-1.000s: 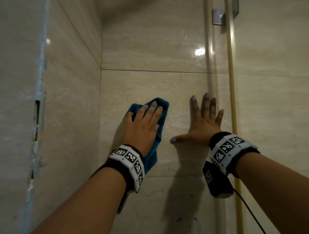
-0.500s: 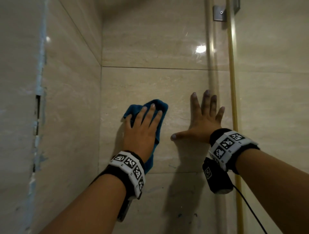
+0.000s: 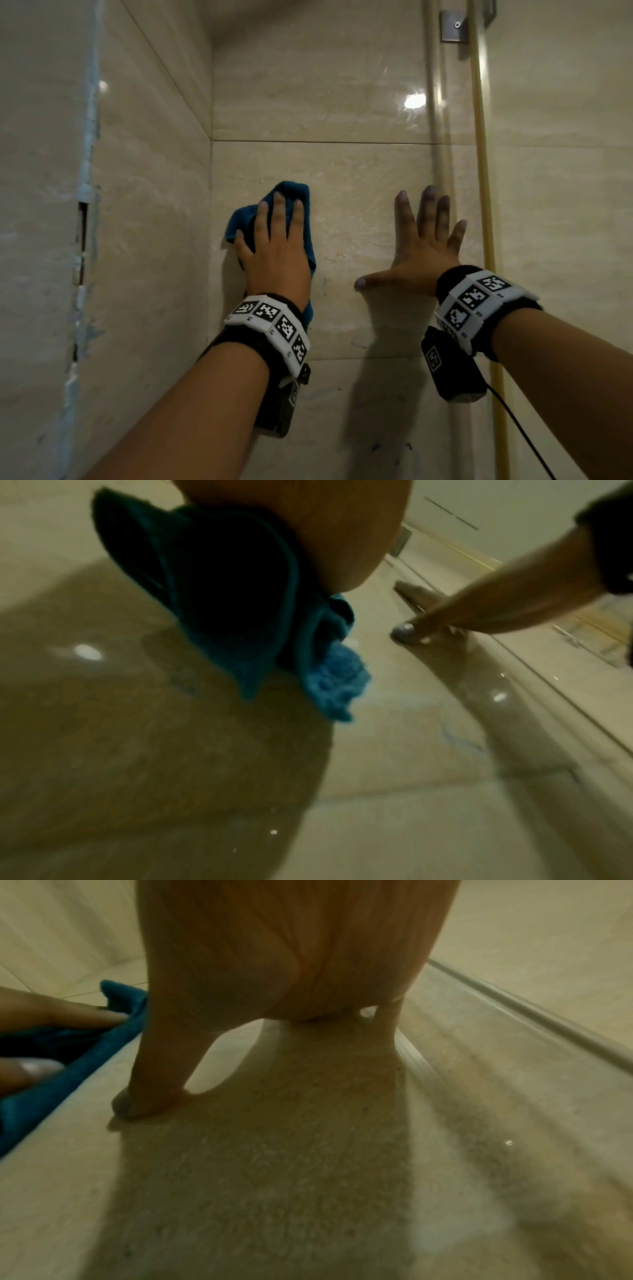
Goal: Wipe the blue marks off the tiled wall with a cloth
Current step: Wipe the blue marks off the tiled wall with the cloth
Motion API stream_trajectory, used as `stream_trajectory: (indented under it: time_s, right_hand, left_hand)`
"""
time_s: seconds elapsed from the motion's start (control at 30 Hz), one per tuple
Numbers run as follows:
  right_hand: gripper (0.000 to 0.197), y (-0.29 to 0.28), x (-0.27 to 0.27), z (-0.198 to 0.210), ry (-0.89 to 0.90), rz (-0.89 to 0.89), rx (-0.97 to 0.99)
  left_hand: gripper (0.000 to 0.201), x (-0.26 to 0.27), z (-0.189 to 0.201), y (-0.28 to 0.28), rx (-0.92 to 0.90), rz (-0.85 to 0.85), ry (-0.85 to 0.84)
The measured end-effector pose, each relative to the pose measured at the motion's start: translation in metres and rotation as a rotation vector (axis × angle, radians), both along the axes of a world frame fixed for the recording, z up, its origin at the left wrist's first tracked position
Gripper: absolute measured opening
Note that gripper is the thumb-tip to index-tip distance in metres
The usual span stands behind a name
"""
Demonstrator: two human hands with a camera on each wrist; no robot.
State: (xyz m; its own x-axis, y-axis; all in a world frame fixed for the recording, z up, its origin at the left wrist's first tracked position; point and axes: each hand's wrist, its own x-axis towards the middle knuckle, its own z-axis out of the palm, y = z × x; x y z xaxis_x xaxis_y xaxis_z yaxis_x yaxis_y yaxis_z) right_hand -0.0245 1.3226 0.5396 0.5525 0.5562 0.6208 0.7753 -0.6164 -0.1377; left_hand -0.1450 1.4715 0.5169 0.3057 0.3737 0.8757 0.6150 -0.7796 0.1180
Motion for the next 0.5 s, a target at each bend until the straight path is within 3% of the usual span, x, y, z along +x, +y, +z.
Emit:
stream_trajectory:
  time_s: [0.27,0.5]
  right_hand:
    - [0.147,0.001,-0.003,-0.002,-0.010,-0.020,0.011]
    - [0.146,0.001,-0.002,-0.004,-0.004,-0.022,0.012]
  left_hand:
    - [0.075,0.003,-0.027,-0.011,0.224,-0.008,0.322]
    - [0.084,0.007,0.004,-0.013,0.137,-0.004,0.204]
